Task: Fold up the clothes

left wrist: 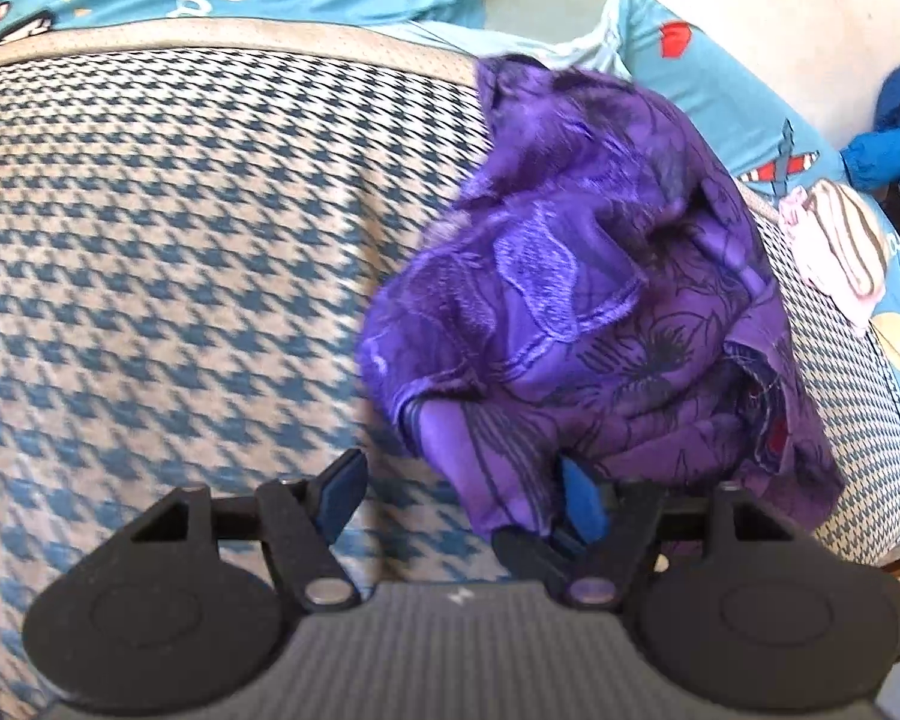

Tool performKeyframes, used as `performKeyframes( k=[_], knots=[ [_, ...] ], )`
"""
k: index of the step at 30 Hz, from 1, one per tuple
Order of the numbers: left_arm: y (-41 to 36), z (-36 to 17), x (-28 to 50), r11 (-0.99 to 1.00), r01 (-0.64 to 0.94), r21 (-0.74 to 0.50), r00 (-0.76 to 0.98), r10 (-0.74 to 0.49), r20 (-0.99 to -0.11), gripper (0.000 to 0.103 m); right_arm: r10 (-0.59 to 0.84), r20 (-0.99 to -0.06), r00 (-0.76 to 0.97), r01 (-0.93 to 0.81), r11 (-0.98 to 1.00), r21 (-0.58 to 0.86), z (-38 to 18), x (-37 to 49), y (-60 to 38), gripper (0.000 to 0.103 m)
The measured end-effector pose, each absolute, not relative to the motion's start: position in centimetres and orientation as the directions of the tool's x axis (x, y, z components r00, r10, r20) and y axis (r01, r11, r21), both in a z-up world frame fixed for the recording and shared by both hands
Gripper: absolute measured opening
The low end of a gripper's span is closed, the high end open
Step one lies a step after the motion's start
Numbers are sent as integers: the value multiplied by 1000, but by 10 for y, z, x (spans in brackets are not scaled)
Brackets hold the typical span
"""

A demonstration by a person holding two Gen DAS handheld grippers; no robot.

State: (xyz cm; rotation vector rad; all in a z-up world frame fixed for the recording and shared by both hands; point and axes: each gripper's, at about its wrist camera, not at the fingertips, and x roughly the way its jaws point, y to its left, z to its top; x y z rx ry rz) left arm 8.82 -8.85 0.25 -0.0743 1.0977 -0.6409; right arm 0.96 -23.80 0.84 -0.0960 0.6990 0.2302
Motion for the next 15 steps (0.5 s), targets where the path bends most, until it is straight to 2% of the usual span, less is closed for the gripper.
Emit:
performKeyframes(
  k=[10, 15],
  knots=[
    [-28, 18, 97, 842, 370, -393, 335, -516, -788, 72, 371, -583, 723, -339, 926, 169, 25, 25, -207, 6],
    [2, 21, 98, 866, 323, -382, 367, -486, -793, 77, 559, -516, 649, -516, 822, 241, 32, 17, -174, 3]
  ],
)
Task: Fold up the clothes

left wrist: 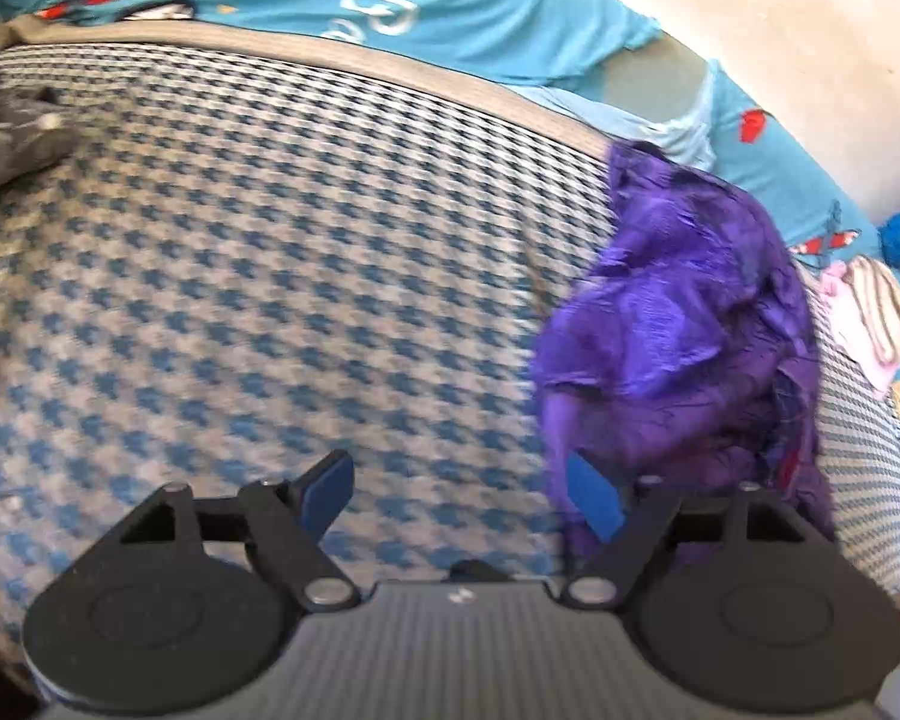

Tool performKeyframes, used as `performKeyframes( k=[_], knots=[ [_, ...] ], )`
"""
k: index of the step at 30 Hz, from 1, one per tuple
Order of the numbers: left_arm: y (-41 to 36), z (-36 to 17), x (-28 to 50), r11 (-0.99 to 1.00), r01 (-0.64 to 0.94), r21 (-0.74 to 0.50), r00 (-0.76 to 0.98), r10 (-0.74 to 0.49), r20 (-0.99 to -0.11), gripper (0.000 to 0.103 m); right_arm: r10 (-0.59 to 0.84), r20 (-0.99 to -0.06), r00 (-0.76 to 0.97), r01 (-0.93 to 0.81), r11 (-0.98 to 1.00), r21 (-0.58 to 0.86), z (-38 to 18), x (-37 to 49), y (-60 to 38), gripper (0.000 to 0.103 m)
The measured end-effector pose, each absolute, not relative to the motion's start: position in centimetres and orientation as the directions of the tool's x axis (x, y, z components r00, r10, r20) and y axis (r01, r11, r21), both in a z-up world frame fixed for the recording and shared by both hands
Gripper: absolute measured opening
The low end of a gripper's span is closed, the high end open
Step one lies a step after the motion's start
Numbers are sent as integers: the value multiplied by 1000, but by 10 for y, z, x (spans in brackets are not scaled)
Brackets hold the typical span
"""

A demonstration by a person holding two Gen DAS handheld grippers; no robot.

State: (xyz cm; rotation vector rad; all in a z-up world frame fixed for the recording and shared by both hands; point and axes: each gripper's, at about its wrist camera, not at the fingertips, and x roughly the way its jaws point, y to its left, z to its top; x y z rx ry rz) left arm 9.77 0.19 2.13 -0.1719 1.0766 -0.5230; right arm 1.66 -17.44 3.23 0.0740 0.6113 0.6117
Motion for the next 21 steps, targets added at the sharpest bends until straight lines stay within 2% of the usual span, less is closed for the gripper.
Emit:
performKeyframes(
  k=[3, 10, 12, 15, 17, 19, 21],
  knots=[
    [20, 20, 100, 878, 292, -379, 379, -471, -797, 78, 537, -534, 653, -550, 821, 153, 34, 9, -156, 3],
    [27, 24, 102, 879, 272, -391, 394, -473, -788, 85, 416, -565, 713, -464, 883, 65, 26, 21, -168, 5],
    [27, 24, 99, 879, 272, -391, 400, -473, -785, 89, 360, -557, 748, -432, 902, 3, 22, 19, -171, 13],
    [28, 25, 103, 876, 265, -402, 397, -479, -783, 93, 308, -542, 782, -387, 921, -35, 22, 20, -174, 31],
    [26, 23, 110, 874, 273, -402, 381, -482, -789, 95, 282, -534, 797, -369, 928, -61, 21, 21, -174, 49],
    [22, 21, 116, 867, 283, -409, 359, -491, -794, 96, 262, -535, 803, -366, 926, -96, 18, 27, -170, 57],
    [17, 19, 123, 857, 296, -422, 331, -506, -796, 96, 237, -539, 808, -370, 917, -152, 13, 29, -164, 59]
  ],
)
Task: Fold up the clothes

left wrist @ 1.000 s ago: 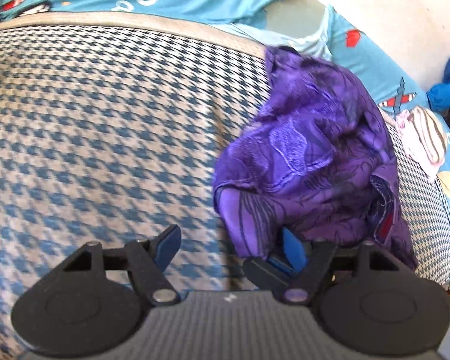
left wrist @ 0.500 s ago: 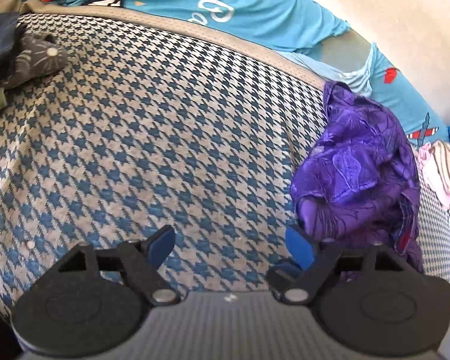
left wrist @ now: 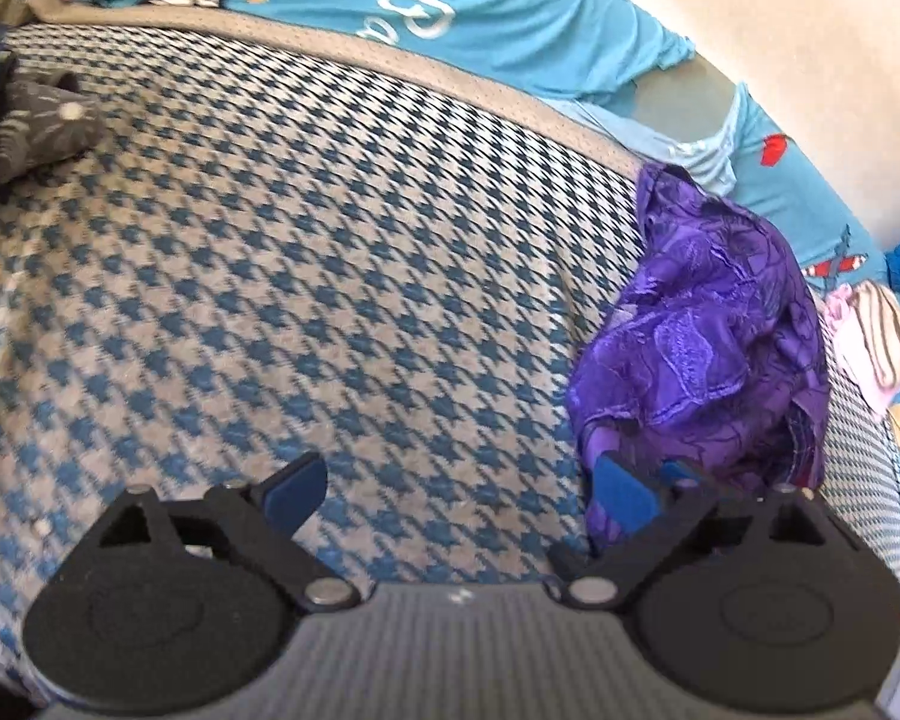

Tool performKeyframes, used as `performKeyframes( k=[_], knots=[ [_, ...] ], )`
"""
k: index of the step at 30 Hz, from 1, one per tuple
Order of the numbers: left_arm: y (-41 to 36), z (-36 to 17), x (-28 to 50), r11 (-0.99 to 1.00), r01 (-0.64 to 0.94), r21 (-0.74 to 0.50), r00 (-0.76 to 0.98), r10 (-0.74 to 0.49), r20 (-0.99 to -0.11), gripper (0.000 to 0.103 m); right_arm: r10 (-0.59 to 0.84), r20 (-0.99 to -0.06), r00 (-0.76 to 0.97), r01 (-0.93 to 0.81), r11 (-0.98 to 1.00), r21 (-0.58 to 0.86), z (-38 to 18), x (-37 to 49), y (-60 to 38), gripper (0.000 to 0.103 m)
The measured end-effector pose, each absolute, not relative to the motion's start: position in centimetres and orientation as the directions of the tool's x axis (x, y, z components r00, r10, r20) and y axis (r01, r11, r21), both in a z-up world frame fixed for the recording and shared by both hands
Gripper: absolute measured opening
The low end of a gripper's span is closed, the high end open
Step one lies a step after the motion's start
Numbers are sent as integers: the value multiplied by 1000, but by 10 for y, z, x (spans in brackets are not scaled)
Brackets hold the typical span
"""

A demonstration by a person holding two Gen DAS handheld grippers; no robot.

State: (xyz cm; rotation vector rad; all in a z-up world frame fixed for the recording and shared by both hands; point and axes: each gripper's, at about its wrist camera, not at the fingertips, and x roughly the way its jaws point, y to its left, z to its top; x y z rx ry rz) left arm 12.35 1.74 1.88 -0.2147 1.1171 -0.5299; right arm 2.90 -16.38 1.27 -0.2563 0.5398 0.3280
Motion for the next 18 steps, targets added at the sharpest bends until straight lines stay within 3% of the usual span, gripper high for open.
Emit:
performKeyframes(
  k=[9, 13, 15, 17, 18],
  knots=[
    [-17, 0, 154, 775, 361, -518, 182, -604, -776, 99, -7, -559, 829, -297, 841, -451, -26, 39, -149, 62],
    [-15, -16, 162, 756, 298, -583, 171, -643, -747, 101, -50, -575, 817, -273, 843, -462, -37, 45, -159, 59],
    [-11, -26, 169, 760, 243, -603, 161, -645, -747, 101, -48, -578, 814, -254, 867, -429, -35, 46, -166, 47],
    [-10, -24, 171, 750, 246, -614, 162, -657, -737, 103, -68, -592, 803, -222, 888, -402, -34, 49, -174, 25],
    [-10, -24, 172, 745, 248, -620, 162, -662, -731, 103, -70, -602, 795, -201, 907, -370, -32, 52, -179, 22]
  ],
)
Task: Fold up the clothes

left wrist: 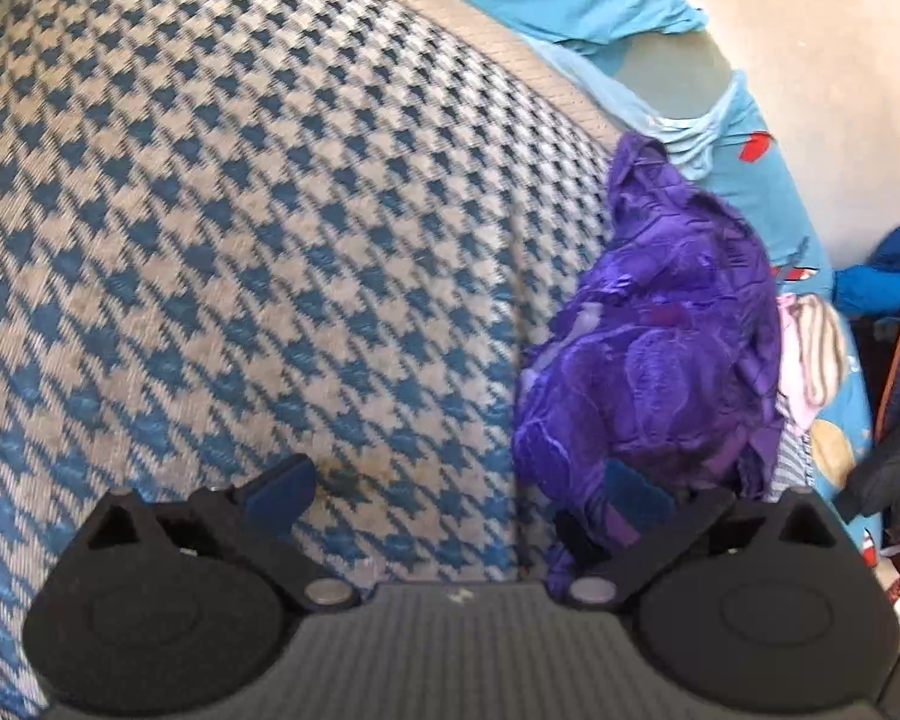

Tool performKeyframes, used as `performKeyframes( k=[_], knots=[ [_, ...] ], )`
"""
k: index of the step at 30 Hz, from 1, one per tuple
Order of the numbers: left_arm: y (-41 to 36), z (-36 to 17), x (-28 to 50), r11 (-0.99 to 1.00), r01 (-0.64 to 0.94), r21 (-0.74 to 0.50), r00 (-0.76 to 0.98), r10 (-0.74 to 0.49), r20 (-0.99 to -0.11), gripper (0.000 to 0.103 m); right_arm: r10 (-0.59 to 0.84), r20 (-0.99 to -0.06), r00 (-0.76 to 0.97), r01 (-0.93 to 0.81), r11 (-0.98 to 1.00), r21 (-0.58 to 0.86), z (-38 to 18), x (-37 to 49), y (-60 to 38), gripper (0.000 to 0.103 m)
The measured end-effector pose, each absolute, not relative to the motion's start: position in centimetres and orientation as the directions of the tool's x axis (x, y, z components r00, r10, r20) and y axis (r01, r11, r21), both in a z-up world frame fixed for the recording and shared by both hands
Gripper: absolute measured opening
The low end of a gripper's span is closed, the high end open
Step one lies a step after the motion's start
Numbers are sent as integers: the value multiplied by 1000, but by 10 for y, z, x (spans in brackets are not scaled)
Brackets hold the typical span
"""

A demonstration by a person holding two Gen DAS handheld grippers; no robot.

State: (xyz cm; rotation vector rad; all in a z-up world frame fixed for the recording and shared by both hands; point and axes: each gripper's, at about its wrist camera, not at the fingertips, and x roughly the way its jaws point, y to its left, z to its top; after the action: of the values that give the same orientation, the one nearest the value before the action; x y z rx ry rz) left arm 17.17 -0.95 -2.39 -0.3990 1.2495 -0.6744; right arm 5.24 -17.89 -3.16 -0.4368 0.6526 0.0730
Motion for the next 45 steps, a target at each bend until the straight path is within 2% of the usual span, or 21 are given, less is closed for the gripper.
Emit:
performKeyframes(
  k=[8, 11, 14, 24, 31, 39, 41, 45],
  knots=[
    [5, -21, 175, 723, 208, -659, 182, -691, -700, 103, 61, -651, 757, -59, 998, 25, -11, 76, -214, 17],
    [10, -19, 179, 718, 197, -668, 201, -696, -689, 103, 125, -627, 769, -18, 984, 175, -3, 79, -224, 16],
    [17, -17, 184, 696, 171, -697, 207, -717, -666, 103, 174, -579, 796, -24, 966, 257, 5, 82, -225, 16],
    [69, 8, 201, 653, 67, -755, 373, -718, -588, 103, 315, -455, 833, -160, 924, 347, 21, 100, -185, 16],
    [123, 46, 210, 662, 31, -749, 576, -624, -528, 103, 448, -408, 796, -302, 877, 374, 22, 130, -129, 16],
    [141, 58, 219, 702, -11, -712, 643, -540, -542, 103, 600, -420, 681, -478, 798, 366, 11, 160, -64, 16],
    [139, 57, 220, 704, -14, -711, 638, -541, -548, 103, 592, -447, 671, -484, 806, 341, 5, 160, -58, 23],
    [131, 56, 222, 728, -6, -686, 621, -535, -573, 103, 577, -495, 650, -522, 812, 261, 6, 151, -63, 29]
  ],
)
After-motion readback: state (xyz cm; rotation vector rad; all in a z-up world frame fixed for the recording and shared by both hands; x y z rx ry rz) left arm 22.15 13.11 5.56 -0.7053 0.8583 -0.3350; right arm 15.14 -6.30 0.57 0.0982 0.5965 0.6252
